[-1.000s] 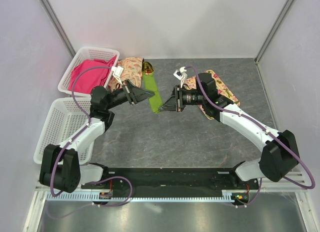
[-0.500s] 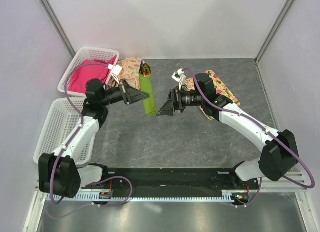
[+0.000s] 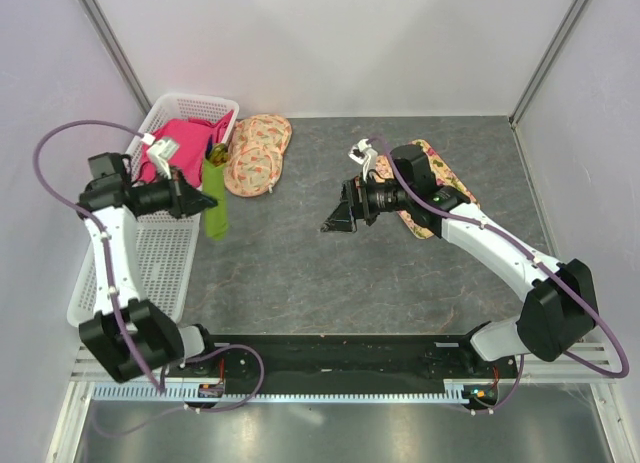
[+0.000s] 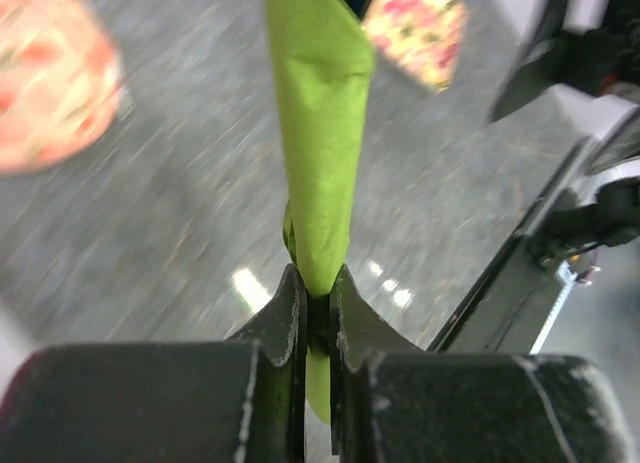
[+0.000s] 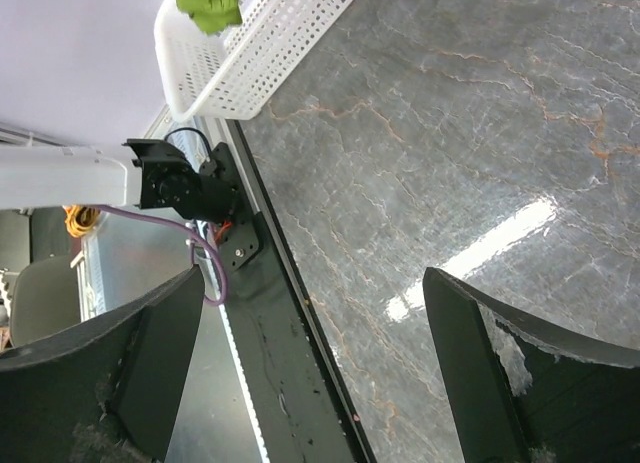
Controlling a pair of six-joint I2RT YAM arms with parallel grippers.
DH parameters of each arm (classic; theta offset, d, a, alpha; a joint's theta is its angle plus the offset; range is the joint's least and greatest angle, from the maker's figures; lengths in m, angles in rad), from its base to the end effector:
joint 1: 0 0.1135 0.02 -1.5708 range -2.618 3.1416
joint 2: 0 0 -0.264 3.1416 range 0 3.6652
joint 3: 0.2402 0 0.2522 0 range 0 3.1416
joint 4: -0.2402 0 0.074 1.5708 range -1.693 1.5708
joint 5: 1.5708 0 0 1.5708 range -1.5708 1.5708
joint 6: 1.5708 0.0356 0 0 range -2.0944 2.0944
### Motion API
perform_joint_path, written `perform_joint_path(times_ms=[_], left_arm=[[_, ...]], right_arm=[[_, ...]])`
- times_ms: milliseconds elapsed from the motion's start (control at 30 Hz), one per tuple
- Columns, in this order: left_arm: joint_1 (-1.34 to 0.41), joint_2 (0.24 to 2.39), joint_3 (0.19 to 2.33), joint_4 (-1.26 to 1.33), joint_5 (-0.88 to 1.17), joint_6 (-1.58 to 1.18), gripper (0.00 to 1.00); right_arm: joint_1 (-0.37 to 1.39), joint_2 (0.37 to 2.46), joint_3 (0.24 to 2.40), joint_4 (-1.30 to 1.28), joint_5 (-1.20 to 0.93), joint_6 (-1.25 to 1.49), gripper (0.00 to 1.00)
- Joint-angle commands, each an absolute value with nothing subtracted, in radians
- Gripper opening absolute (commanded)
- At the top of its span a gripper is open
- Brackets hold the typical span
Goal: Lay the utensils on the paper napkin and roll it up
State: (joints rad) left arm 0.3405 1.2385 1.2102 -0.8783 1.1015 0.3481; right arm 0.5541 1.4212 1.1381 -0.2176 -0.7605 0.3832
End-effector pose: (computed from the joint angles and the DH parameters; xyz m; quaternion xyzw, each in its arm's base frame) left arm 0.2330 0.0489 0.3452 0.1737 0.8049 -0.3719 0.4285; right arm 0.2593 0.1893 0.3158 -0.2567 0.7797 0.4987 0.2782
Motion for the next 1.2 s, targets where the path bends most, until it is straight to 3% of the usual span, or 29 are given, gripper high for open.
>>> perform_joint_path(times_ms=[0,33,167,567,1167], left_arm=[[0.532,1.391,1.363,-1.420,1.121,0.935,0.02],[0.563,1.423,1.386,-1.537,1.117,1.060,0.02],[0.727,1.470,1.391,-1.539,1.054,1.126,0.02],[0.971,1.548,1.299,-1.540,0.870,1.279,0.02],[0.950,1.801,1.220,-1.539,0.859,1.209,0.02]], right_arm=[[0.552,1.416,1.186,-0.242,-0.749,0.330,0.98],[0.551,1.417,1.186,-0.247,-0.749,0.327,0.98],[0.552,1.430,1.190,-0.255,-0.747,0.319,0.98],[0.552,1.450,1.170,-0.259,-0.747,0.318,0.98],[0.554,1.482,1.187,-0.272,-0.747,0.310,0.98]])
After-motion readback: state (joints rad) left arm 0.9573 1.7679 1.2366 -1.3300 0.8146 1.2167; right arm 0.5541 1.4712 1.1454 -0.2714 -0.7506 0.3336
